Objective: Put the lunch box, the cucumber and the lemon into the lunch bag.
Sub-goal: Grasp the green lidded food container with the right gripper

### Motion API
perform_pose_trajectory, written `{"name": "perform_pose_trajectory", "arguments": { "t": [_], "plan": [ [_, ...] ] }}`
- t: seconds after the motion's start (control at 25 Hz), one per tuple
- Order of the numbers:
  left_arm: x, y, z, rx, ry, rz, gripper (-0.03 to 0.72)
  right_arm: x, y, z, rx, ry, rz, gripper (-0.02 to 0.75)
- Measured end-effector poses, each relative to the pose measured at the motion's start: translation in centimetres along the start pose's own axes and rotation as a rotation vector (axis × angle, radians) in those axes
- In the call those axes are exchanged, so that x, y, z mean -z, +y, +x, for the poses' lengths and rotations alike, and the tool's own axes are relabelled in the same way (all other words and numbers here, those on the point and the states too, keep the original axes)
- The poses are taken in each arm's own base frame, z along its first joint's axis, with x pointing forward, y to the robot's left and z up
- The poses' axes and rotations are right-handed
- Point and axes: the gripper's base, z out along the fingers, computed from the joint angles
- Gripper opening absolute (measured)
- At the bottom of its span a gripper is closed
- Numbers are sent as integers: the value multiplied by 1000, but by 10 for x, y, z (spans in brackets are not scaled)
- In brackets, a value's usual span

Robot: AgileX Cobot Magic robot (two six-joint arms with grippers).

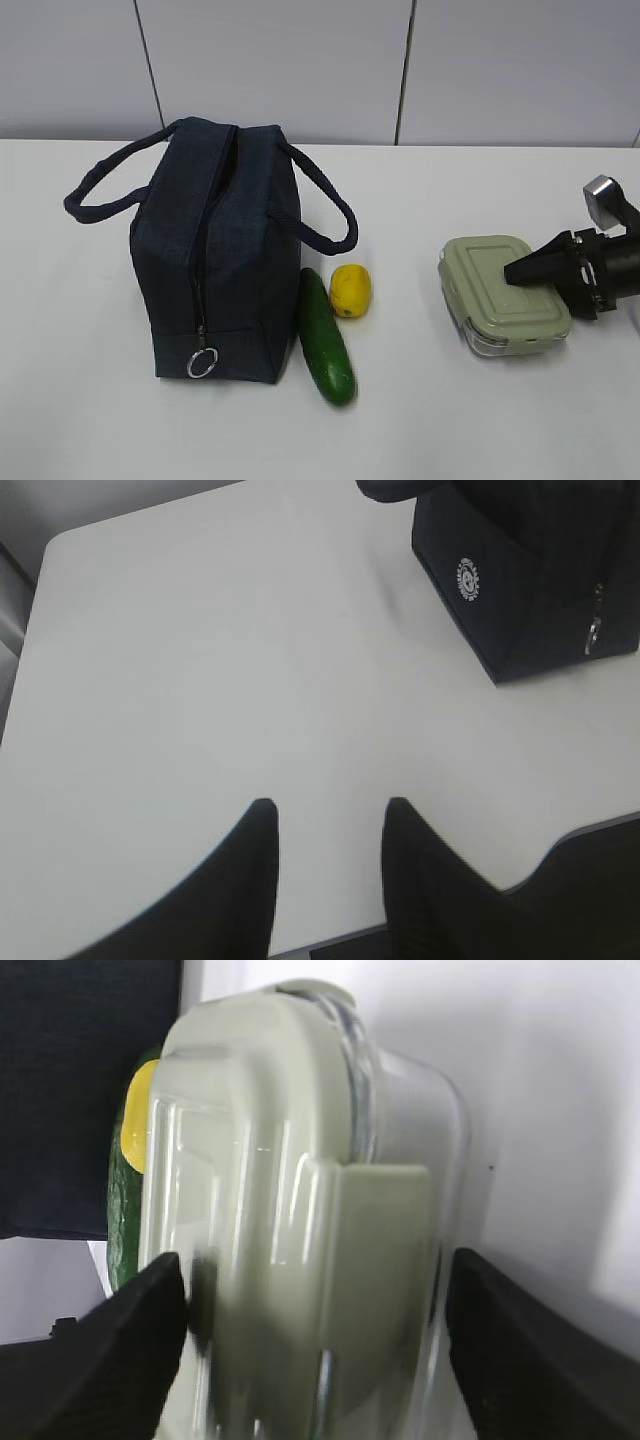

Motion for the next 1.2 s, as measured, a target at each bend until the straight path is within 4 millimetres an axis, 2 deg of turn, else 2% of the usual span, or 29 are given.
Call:
{"name": "perform_pose_trajectory", "arguments": {
  "t": [0.32,0.68,1.08,1.2],
  "plan": [
    [0,0,0,0,0,0,238,0,1,2,6,20,-11,563],
    [0,0,0,0,0,0,238,0,4,2,8,31,-42,396],
    [-1,0,-1,1,9,5,238,0,4,2,8,31,-42,389],
    [-9,-2,-10,15,67,42,238,0,4,2,8,31,-42,389]
  ]
}}
